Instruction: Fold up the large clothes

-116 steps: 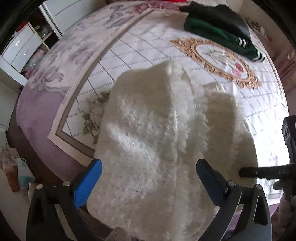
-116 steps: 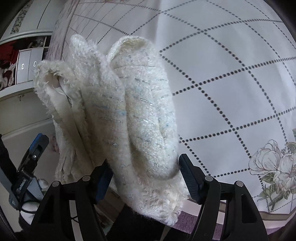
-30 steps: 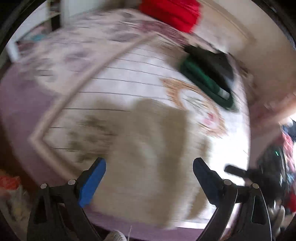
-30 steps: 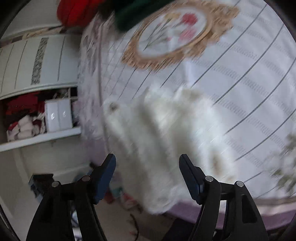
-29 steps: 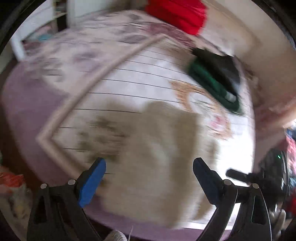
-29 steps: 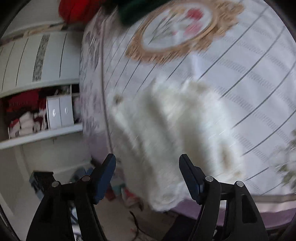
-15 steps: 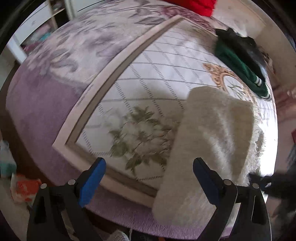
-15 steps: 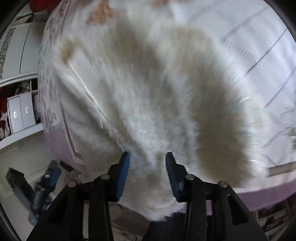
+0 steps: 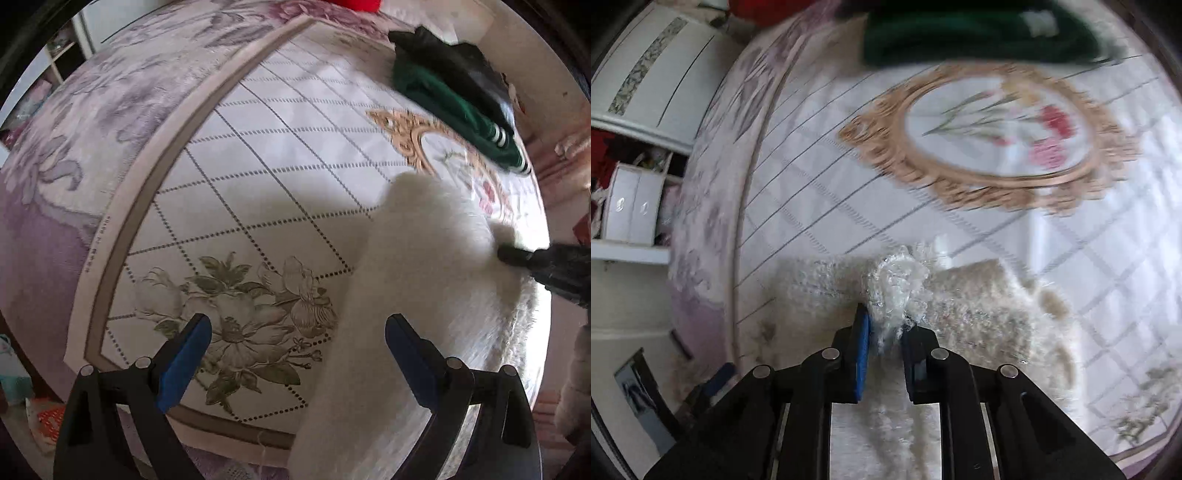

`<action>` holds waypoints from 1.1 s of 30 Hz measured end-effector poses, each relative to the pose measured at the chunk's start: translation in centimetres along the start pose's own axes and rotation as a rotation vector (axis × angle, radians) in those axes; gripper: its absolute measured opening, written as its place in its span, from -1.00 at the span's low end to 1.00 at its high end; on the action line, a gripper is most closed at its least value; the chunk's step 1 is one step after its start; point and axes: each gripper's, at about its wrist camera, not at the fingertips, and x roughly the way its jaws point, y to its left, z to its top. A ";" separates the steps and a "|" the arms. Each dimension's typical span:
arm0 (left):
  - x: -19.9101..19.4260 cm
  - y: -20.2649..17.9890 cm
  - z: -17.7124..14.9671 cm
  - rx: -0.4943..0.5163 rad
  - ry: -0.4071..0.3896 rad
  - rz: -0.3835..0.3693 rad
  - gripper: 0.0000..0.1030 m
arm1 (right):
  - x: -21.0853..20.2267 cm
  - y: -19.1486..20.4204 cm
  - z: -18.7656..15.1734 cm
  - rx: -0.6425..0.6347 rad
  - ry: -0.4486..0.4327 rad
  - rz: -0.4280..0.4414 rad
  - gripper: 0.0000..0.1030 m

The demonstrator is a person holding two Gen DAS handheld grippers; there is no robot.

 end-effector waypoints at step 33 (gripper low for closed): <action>1.8 -12.6 1.9 0.307 0.088 -0.328 0.73 | 2.6 -18.1 -11.8 0.386 0.108 0.452 -0.39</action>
